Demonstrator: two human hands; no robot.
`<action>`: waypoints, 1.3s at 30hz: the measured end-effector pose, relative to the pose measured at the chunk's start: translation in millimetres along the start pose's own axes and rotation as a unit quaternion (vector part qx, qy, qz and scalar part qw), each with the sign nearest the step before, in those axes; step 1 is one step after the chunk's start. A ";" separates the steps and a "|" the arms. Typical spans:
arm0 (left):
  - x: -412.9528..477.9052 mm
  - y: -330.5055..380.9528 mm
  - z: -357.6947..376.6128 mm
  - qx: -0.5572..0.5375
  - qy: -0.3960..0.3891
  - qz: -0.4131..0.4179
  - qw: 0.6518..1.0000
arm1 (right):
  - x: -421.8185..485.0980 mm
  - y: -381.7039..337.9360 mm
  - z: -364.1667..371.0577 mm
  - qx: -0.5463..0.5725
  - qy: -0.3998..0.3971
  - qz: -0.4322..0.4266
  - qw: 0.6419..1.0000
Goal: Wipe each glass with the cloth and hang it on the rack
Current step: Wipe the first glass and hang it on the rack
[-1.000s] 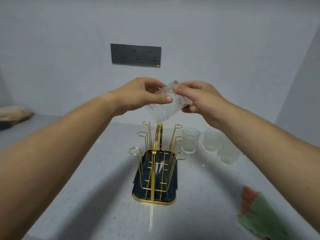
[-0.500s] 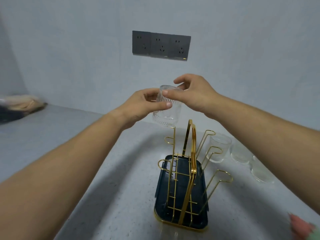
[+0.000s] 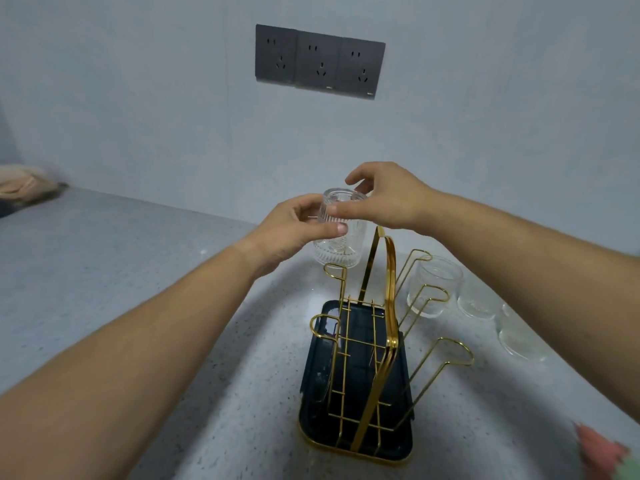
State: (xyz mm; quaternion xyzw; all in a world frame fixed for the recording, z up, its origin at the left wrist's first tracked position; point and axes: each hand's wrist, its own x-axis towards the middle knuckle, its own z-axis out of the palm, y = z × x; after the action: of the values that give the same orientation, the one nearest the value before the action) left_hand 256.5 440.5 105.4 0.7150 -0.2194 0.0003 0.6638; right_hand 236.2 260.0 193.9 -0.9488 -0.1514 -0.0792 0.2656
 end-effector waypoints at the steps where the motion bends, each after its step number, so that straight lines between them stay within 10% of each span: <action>1: -0.4 -3.0 0.9 -0.003 0.001 -0.003 1.000 | 0.1 1.1 1.4 -0.008 -0.008 0.002 1.000; 21: -14.3 -51.3 8.1 -0.010 0.005 -0.036 0.999 | 12.2 -0.3 14.1 -0.063 -0.176 0.092 0.978; 39: -27.1 -29.7 7.2 0.054 -0.006 -0.085 0.995 | -12.3 2.5 -7.8 0.023 -0.057 0.074 0.995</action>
State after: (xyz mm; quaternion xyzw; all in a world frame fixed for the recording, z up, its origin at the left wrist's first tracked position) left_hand 239.2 442.9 68.4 0.7656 -0.1615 -0.0486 0.6207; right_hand 224.9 250.8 196.4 -0.9539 -0.0977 -0.0014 0.2837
